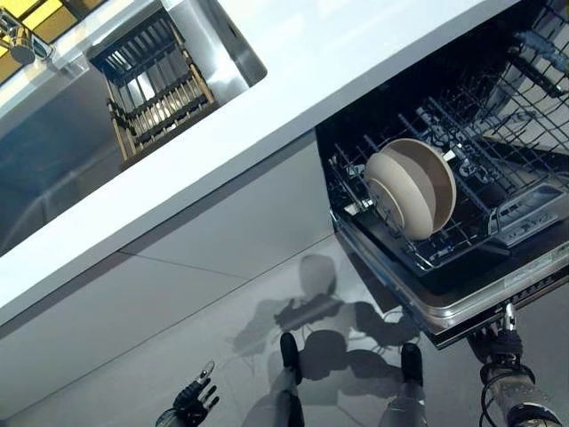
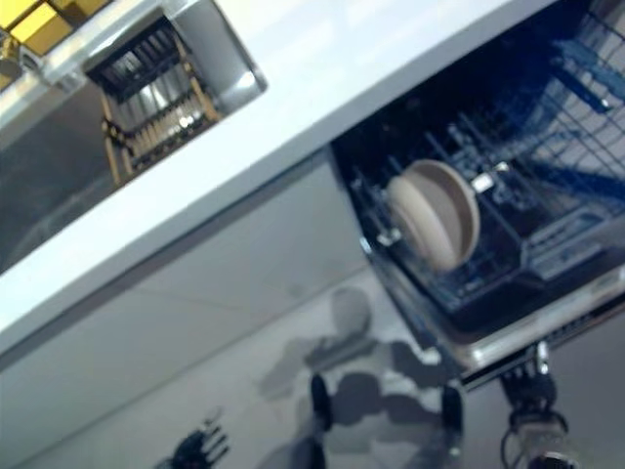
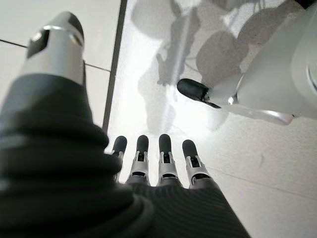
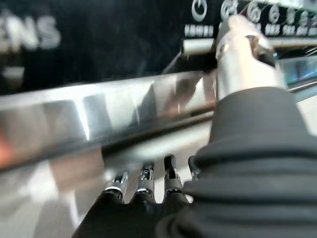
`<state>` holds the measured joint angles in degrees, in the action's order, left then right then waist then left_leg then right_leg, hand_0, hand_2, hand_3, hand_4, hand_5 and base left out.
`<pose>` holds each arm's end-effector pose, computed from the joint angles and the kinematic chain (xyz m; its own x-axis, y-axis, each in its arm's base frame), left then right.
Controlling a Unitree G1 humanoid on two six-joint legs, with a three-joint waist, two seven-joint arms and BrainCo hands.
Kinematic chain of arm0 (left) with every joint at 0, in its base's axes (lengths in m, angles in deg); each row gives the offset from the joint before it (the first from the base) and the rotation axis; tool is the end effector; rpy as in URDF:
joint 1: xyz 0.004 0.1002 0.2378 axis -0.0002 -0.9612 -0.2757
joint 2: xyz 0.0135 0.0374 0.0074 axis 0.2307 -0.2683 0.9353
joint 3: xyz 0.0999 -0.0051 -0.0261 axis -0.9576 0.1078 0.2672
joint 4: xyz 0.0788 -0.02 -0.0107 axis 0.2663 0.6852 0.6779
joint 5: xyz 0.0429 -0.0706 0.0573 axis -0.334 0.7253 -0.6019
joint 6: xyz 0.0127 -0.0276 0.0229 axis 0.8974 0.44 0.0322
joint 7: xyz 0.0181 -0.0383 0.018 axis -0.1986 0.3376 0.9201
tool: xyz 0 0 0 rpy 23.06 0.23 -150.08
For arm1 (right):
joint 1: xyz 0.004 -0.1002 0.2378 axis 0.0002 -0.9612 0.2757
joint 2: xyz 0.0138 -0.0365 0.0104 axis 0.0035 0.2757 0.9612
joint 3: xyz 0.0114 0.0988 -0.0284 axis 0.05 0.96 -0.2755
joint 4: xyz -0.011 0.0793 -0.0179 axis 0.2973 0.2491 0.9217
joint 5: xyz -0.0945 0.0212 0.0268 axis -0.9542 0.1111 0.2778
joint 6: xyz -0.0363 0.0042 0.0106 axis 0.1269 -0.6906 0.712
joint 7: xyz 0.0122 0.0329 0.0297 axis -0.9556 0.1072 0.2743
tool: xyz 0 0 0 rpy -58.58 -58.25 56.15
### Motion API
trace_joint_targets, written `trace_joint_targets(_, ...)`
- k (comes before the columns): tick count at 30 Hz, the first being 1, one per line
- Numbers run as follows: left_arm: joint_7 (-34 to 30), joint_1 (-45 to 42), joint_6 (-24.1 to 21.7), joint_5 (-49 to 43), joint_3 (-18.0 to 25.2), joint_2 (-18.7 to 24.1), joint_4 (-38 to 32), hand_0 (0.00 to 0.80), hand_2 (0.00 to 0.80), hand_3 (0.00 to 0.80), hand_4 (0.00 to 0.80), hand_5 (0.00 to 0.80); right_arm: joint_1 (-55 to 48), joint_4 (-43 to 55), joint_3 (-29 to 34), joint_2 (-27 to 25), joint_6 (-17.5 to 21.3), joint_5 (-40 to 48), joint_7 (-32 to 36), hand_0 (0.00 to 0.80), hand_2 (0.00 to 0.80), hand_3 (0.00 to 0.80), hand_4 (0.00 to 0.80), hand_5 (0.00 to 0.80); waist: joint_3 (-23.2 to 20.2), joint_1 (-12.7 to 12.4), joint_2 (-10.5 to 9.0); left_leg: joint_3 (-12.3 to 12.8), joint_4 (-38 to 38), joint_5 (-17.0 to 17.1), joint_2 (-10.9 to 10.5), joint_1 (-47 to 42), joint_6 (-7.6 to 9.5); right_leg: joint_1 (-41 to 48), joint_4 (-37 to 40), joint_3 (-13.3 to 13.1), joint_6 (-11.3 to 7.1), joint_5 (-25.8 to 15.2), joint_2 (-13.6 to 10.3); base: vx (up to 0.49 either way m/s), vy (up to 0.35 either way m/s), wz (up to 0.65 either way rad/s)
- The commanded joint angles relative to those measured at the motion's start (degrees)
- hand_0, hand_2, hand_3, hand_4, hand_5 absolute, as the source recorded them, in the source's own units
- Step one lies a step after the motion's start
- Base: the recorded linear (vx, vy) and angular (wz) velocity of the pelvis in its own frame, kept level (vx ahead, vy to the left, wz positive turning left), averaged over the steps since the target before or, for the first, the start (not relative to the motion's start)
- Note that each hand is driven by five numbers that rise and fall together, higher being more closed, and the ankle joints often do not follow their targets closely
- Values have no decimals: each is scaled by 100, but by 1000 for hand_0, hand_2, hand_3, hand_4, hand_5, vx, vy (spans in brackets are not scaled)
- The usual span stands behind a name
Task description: Take plates into dishwasher
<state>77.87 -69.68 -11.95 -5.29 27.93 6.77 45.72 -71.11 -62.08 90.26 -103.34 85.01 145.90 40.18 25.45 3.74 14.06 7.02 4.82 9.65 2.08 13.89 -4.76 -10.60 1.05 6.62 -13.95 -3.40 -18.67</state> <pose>0.1470 0.2141 -0.0898 0.6622 0.0140 -0.7492 -0.4873 0.7676 -0.4164 0.2001 -0.3417 0.0024 0.8946 -0.3889 -0.2203 0.3471 0.2940 0.8905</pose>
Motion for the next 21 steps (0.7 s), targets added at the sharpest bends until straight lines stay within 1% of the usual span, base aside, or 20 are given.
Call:
trace_joint_targets(1,-77,136,-120,205,-322,-157,135,0,0,0,0,0,1303,858,-260,-485,116,-73,840,0,0,0,0,0,-195,-207,167,-87,-28,-91,-22,74,-58,-975,-1026,28,543,59,-13,17,110,-12)
trace_joint_targets(6,-140,48,-101,284,-493,-208,197,0,0,0,0,0,1877,1362,-633,-538,193,-358,1287,0,0,0,0,0,-347,-249,286,-103,-17,-117,-99,-12,-40,-909,-987,61,542,53,-77,29,91,-17)
trace_joint_targets(7,-165,8,-81,262,-532,-214,210,0,0,0,0,0,2074,1683,-779,-502,270,-452,1320,0,0,0,0,0,-411,-266,307,-100,-11,-124,-112,-54,-31,-872,-975,73,542,50,-93,34,74,-14)
trace_joint_targets(8,-165,5,-76,260,-528,-214,207,0,0,0,0,0,2082,1732,-797,-490,269,-476,1317,0,0,0,0,0,-412,-260,308,-100,-11,-125,-113,-59,-30,-867,-973,74,541,49,-94,29,67,-12)
trace_joint_targets(9,-165,0,-47,257,-557,-201,205,0,0,0,0,0,2164,2039,-910,-429,300,-553,1443,0,0,0,0,0,-454,-268,306,-96,-4,-128,-115,-87,-22,-839,-963,85,541,44,-101,19,32,-11)
trace_joint_targets(12,-138,32,17,224,-569,-176,240,0,0,0,0,0,2261,2927,-1207,-174,483,-717,1299,0,0,0,0,0,-543,-261,239,-93,0,-135,-111,-167,-2,-751,-935,113,541,25,-100,29,23,-10)
trace_joint_targets(16,-83,60,78,154,-596,-144,256,0,0,0,0,0,2346,3820,-1487,36,540,-924,976,0,0,0,0,0,-697,-284,104,-90,9,-155,-93,-329,10,-515,-874,198,533,23,-101,42,5,-13)
trace_joint_targets(21,12,78,116,111,-618,-133,348,0,0,0,0,0,2351,4079,-1577,125,516,-1233,466,0,0,0,0,0,-936,-346,-112,-129,18,-181,-50,-551,8,-119,-739,363,524,9,-82,62,-27,4)
